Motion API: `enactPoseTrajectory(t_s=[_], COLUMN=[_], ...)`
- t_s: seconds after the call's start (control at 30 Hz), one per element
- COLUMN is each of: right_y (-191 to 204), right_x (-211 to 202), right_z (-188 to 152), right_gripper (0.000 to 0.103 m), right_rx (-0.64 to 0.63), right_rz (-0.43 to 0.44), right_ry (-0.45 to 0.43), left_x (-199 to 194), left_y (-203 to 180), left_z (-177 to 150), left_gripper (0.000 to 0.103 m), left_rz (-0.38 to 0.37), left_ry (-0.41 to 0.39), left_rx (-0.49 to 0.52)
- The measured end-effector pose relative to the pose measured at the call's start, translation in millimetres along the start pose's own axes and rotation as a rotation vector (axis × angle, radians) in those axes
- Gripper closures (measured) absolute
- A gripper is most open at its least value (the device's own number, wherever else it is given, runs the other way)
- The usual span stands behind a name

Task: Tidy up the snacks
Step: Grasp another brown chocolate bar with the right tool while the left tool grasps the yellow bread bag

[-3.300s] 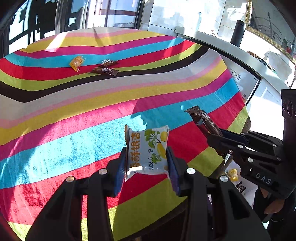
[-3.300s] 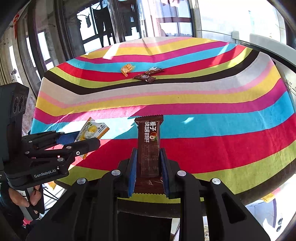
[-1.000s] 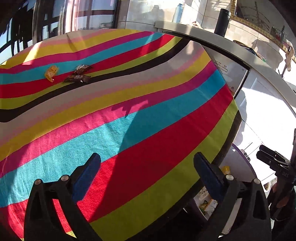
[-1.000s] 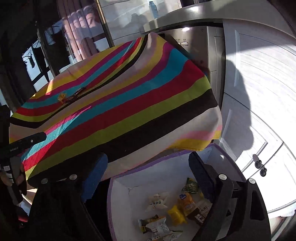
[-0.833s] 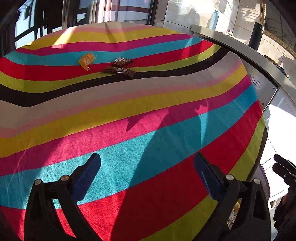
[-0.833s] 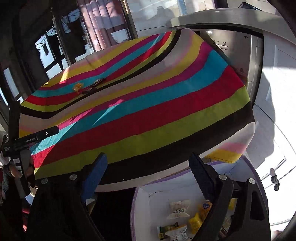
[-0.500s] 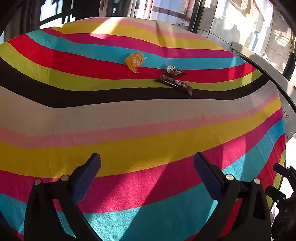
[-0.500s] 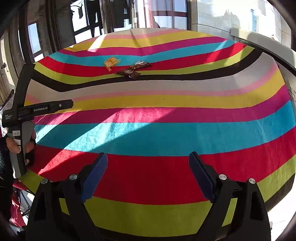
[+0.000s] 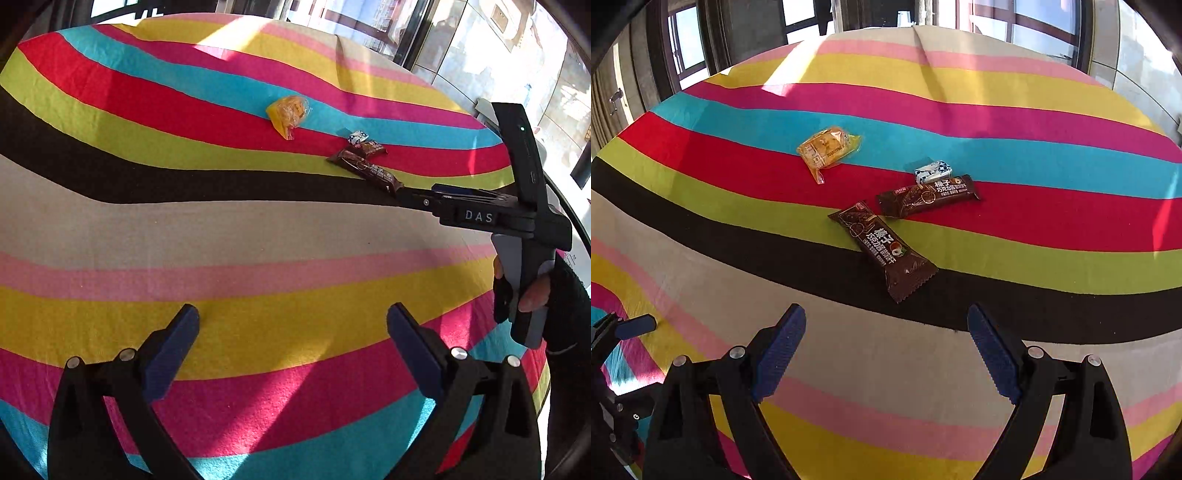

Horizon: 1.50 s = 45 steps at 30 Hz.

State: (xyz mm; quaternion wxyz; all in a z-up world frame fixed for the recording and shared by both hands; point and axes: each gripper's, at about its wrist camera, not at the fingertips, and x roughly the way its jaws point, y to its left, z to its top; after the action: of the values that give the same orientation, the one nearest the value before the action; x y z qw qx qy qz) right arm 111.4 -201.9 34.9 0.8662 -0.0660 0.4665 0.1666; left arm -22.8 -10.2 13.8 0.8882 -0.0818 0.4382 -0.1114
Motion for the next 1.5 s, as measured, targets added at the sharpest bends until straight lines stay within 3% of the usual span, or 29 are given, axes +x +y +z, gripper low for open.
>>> enactPoseTrajectory(t_s=[0.17,0.3,0.33,0.4,0.43,0.53,0.8,0.97,1.07,1.23,1.27,1.3,1.33,1.5], right_y=[-5.8,-3.8,-2.8,-0.4,0.4,-1.0,-19.0,-16.8,-5.5,-3.2,-4.1,-5.7,-6.8,-9.5], right_x=[30.2,43.1,40.5,30.4,24.7,8.8,-32.6,-43.5,-40.7,-42.2,-43.3,-43.3,-43.1,-44.3], right_z=[26.7,28.6,27.2,22.2,18.0,-1.5,-53.1,-68.9,-67.9,-71.5,-72.1,-72.4,-72.4,-73.2], right_gripper=[0.017,0.017,0.025,0.054,0.079,0.079,0.079,0.079,0.079,0.079,0.079,0.079,0.079,0.079], right_rx=[-0.049,-0.119,-0.133,-0.164,-0.175,-0.172,-0.036,-0.011,-0.031,-0.029,-0.022,-0.015,-0.009,0.013], right_rz=[0.049,0.073,0.097,0.109,0.108,0.089,0.110,0.131,0.115,0.108,0.113,0.119,0.119,0.095], right_ry=[0.037,0.049,0.040,0.025,0.027,0.026,0.007,-0.003,-0.011,-0.023,-0.024,-0.025,-0.026,-0.036], left_x=[0.8,-0.5,-1.1,-1.3,-0.6,12.4,73.1,120.3,143.4,157.3,159.5,164.2,168.7,137.8], left_y=[1.1,4.0,5.3,6.9,6.8,2.4,-1.9,-19.1,-28.8,-32.6,-32.7,-33.2,-32.5,-35.6], left_z=[-0.3,-1.6,-1.6,0.7,2.9,19.0,118.5,178.3,197.4,207.9,207.5,206.3,203.6,176.8], left_gripper=[0.002,0.002,0.002,0.002,0.002,0.002,0.002,0.002,0.002,0.002,0.005,0.022,0.054,0.060], left_rz=[-0.004,-0.024,-0.032,-0.051,-0.051,0.007,0.123,0.190,0.280,0.291,0.279,0.265,0.265,0.194], left_ry=[0.002,0.000,0.002,0.024,0.039,0.093,0.047,0.026,0.038,0.029,0.034,0.053,0.082,0.033], left_rx=[0.000,-0.012,-0.014,-0.005,0.003,0.067,0.104,0.193,0.266,0.275,0.276,0.283,0.287,0.280])
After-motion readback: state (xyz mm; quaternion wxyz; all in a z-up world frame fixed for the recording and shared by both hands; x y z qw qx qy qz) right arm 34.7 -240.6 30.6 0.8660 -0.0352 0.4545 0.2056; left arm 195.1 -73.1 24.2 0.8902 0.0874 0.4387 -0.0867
